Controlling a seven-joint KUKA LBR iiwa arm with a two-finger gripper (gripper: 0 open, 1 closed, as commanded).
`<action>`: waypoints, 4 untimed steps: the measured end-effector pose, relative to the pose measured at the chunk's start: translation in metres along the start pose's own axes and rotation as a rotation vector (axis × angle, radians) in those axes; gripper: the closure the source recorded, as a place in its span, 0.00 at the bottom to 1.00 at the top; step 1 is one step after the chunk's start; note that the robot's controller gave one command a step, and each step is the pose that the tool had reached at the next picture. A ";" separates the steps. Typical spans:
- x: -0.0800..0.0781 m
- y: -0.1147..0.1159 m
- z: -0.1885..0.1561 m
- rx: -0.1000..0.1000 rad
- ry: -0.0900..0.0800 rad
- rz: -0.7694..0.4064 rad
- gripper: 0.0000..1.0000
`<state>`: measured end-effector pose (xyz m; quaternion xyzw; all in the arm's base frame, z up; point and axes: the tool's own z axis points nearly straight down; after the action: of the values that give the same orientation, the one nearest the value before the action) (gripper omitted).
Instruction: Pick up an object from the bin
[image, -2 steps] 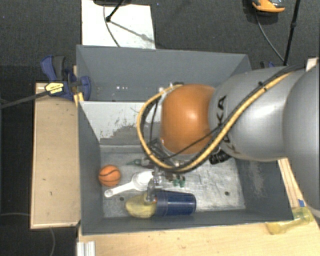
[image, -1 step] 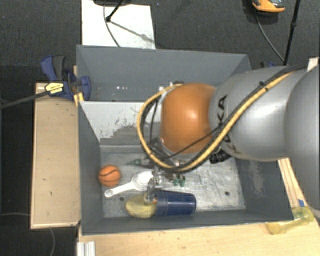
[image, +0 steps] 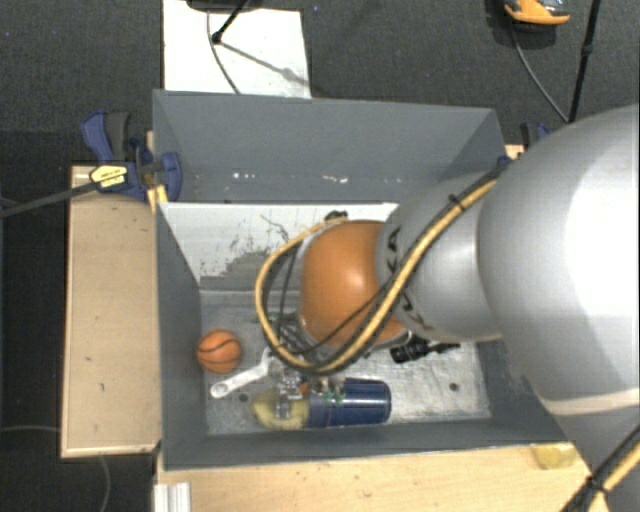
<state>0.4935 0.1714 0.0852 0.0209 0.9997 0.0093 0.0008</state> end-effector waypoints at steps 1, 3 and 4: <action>0.000 0.000 0.000 0.000 0.000 0.002 1.00; 0.000 -0.006 -0.148 0.017 -0.001 0.016 1.00; 0.000 -0.006 -0.148 0.017 -0.001 0.016 1.00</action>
Offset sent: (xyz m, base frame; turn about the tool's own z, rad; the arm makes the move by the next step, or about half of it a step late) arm 0.0050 -0.0259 0.1312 -0.0305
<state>0.4925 0.1627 0.2336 0.0288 0.9996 0.0006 0.0011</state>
